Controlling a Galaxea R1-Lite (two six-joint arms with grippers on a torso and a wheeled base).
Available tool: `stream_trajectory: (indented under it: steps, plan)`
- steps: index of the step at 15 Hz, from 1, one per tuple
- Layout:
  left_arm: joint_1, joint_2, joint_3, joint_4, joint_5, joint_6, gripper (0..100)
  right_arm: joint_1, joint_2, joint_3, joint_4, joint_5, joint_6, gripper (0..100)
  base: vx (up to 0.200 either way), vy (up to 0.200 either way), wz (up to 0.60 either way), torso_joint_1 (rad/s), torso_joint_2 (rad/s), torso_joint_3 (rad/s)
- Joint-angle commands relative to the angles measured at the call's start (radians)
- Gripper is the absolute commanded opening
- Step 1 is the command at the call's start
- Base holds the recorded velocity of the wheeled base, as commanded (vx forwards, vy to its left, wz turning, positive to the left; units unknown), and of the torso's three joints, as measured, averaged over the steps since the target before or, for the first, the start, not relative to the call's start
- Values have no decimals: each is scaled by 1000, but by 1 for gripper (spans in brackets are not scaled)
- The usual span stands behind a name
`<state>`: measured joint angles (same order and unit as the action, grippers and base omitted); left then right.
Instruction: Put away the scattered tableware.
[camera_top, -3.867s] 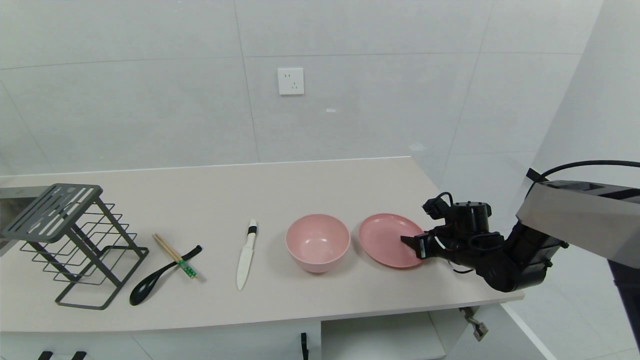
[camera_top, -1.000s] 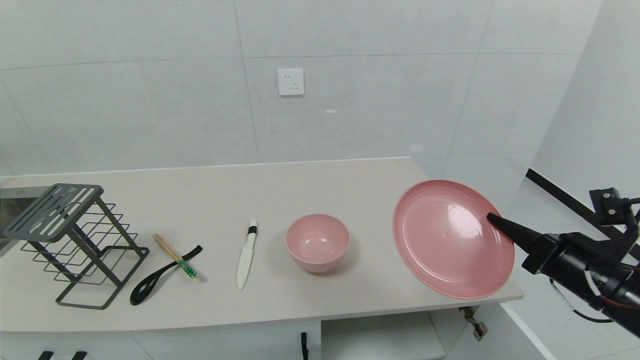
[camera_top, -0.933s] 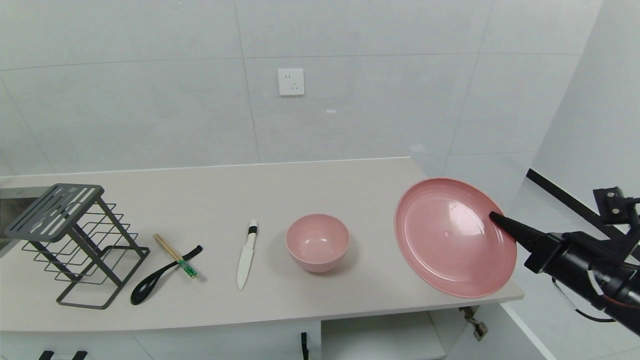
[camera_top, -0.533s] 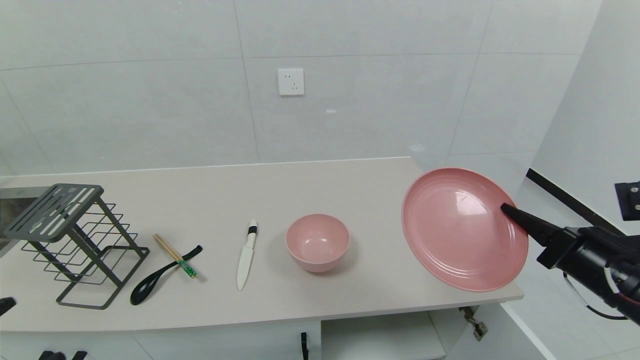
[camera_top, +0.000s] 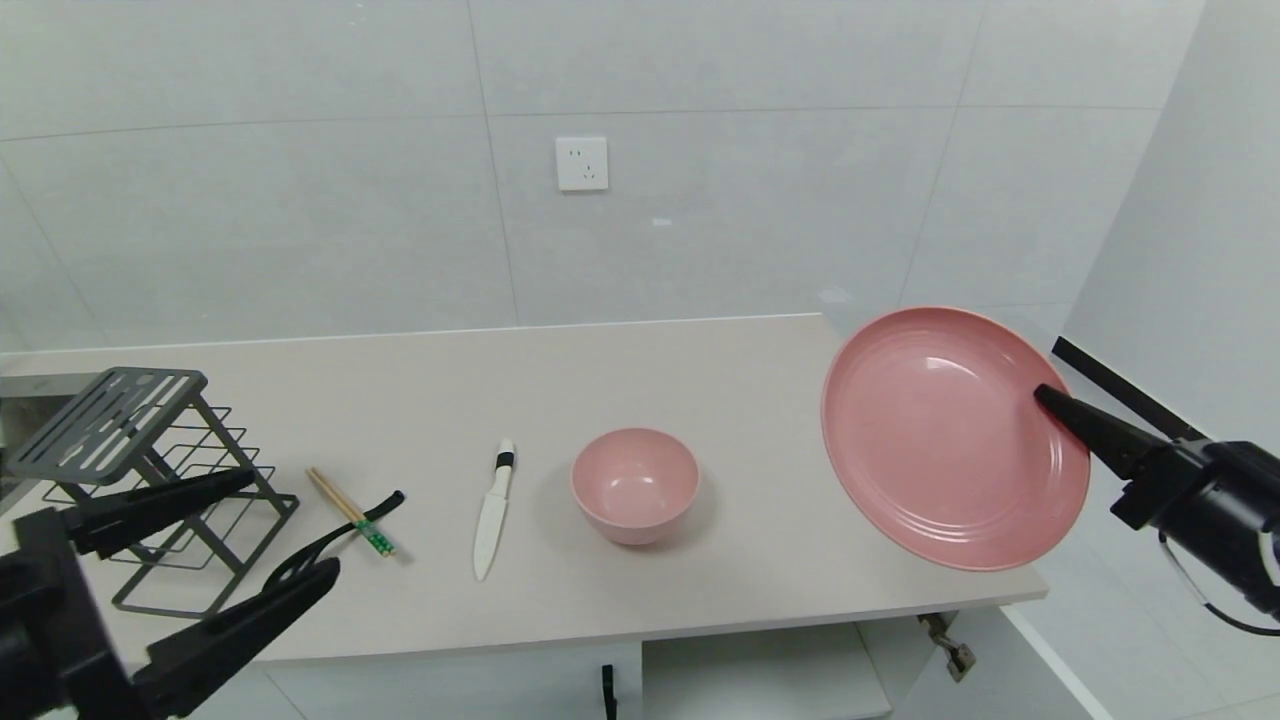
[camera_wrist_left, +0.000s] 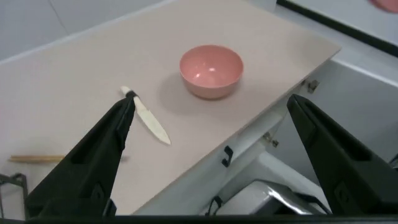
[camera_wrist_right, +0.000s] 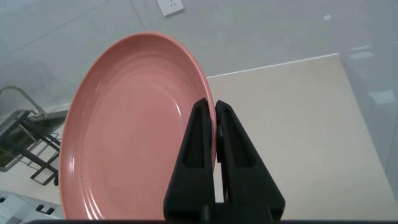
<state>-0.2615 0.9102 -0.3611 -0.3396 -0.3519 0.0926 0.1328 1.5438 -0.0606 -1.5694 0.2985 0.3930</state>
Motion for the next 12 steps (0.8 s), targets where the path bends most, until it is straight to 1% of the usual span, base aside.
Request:
stream_trajectory:
  steps: [1, 3, 4, 5, 8, 10, 12]
  plan:
    - [-15, 197, -42, -1, 18, -22, 100, -4, -5, 1, -1, 1, -19, 0, 0, 0, 0, 0, 0, 0]
    - [2, 335, -136, 56, 14, -198, 100, -2, -4, 4, -1, 2, -29, 0, 0, 0, 0, 0, 0, 0]
    - [-1, 389, -162, 57, 11, -229, 100, -2, -5, 5, -1, 4, -29, 0, 0, 0, 0, 0, 0, 0]
    - [-4, 435, -185, 59, 10, -232, 100, -2, -7, 5, -1, 4, -31, 0, 0, 0, 0, 0, 0, 0]
    - [-22, 504, -197, 54, 19, -231, 100, 1, -4, 4, -1, 4, -31, 0, 0, 0, 0, 0, 0, 0]
    - [-51, 539, -220, 50, 21, -229, 100, -2, -2, 4, -1, 4, -29, 0, 0, 0, 0, 0, 0, 0]
    - [-67, 592, -256, 48, 21, -228, 100, 1, -4, 5, -1, 7, -31, 0, 0, 0, 0, 0, 0, 0]
